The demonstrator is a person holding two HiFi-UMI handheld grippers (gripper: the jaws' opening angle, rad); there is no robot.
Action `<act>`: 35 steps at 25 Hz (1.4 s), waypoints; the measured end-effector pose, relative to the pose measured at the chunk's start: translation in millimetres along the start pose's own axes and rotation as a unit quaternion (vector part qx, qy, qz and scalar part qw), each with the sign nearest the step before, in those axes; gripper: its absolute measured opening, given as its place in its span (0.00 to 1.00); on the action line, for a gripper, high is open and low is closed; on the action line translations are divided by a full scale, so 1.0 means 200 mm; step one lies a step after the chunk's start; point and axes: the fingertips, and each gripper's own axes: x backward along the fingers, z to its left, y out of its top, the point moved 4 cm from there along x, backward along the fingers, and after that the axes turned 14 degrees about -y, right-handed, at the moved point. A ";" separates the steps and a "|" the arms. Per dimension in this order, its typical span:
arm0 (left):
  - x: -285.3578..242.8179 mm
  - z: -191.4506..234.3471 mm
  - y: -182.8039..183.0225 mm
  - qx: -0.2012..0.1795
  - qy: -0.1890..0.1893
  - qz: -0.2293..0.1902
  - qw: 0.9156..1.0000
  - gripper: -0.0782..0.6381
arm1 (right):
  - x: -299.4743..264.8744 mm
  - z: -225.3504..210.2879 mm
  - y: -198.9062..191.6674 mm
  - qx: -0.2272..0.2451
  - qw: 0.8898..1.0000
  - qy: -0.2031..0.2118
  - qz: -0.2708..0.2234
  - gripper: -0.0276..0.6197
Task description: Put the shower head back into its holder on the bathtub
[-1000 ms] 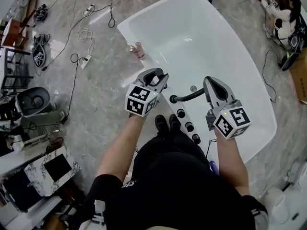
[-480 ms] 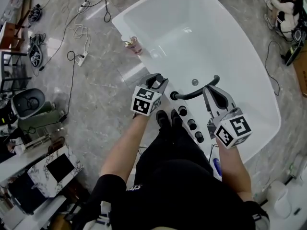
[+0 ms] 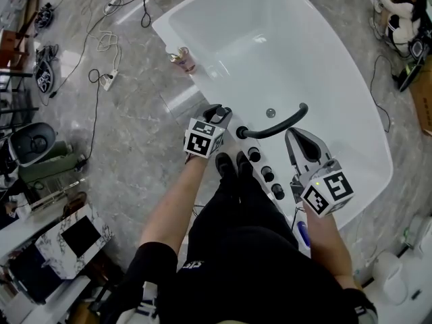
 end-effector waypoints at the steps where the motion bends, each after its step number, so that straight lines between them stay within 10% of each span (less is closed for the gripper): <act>1: 0.00 0.00 0.00 0.001 -0.001 -0.001 1.000 0.33 | 0.01 0.00 0.00 -0.001 1.000 0.000 0.001 0.06; 21: -0.04 0.00 -0.01 -0.008 -0.014 0.036 0.999 0.35 | 0.07 0.11 -0.04 0.001 1.000 0.012 0.003 0.06; 35: 0.36 -0.17 0.13 -0.038 0.014 -0.035 0.999 0.39 | 0.20 0.23 0.13 0.010 0.999 0.022 -0.043 0.06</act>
